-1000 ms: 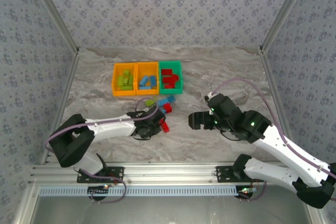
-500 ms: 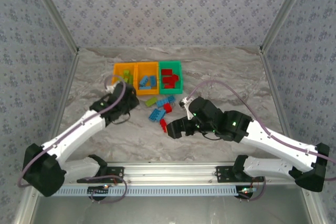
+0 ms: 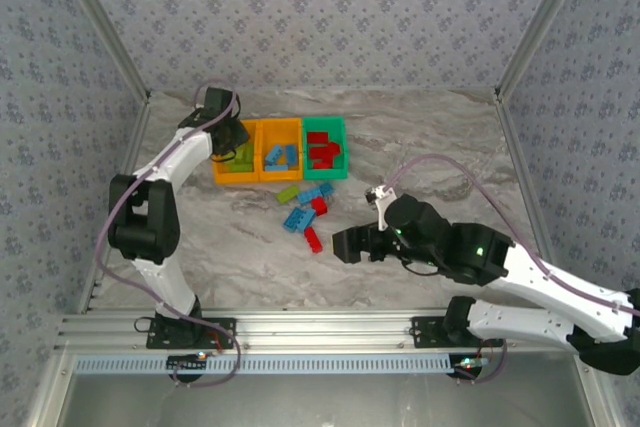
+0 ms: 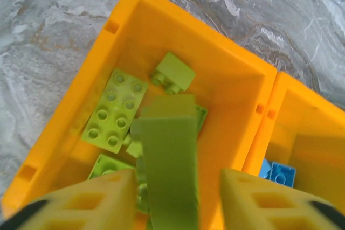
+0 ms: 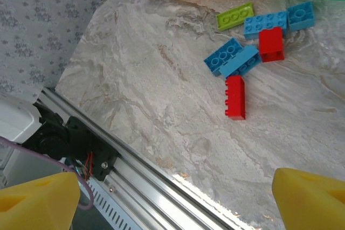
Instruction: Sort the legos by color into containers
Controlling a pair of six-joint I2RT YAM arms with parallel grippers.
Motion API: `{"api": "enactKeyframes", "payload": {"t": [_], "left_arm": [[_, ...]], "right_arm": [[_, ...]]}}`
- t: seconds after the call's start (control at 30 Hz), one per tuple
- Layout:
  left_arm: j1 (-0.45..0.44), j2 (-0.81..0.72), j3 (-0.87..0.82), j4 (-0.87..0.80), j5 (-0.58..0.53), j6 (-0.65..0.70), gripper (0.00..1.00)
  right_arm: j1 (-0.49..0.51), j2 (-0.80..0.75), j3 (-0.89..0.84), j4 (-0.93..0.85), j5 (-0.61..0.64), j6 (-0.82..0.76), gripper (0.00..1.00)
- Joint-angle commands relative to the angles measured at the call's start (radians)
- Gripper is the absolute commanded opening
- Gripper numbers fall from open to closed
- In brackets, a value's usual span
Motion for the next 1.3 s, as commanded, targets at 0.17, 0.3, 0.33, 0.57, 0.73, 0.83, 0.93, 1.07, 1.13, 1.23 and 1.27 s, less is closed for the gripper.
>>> {"api": "enactKeyframes", "payload": {"t": [0.17,0.3,0.33,0.57,0.73,0.83,0.93,1.07,1.13,1.23,1.27], "left_arm": [[-0.005,-0.217,-0.061,-0.061,0.075,0.032,0.53],[-0.083,-0.48,-0.2,-0.054,0.139,0.077,0.53],[-0.119,-0.556,-0.231,-0.053,0.14,0.113,0.53],[-0.306,-0.975,-0.41,-0.07,0.266,0.554,0.62],[-0.318,-1.138,-0.512,-0.205,0.576,0.912,0.82],[-0.321,-1.171,-0.571,-0.248,0.67,1.014,0.89],[-0.323,-1.179,-0.636,-0.231,0.697,1.076,0.95],[-0.326,-1.181,-0.697,-0.187,0.638,1.124,0.99],[-0.326,-1.183,-0.705,-0.194,0.616,1.144,0.99],[-0.326,-1.186,-0.721,-0.195,0.579,1.143,0.99],[-0.326,-1.187,-0.727,-0.193,0.567,1.139,0.99]], "right_arm": [[0.007,-0.009,-0.043,-0.052,0.096,0.053,0.95],[0.005,0.073,-0.028,-0.056,0.11,0.025,0.95],[0.003,0.099,-0.025,-0.05,0.108,0.018,0.96],[-0.01,0.319,-0.003,0.017,0.073,-0.03,0.96],[-0.016,0.481,0.002,0.082,0.042,-0.035,0.95],[-0.02,0.585,0.032,0.129,0.034,-0.017,0.9],[-0.024,0.683,0.06,0.165,0.035,-0.018,0.83],[-0.033,0.784,0.114,0.142,0.118,-0.024,0.7],[-0.037,0.828,0.126,0.144,0.151,-0.029,0.65],[-0.046,0.892,0.137,0.175,0.14,-0.038,0.61],[-0.05,0.91,0.139,0.183,0.136,-0.039,0.58]]}}
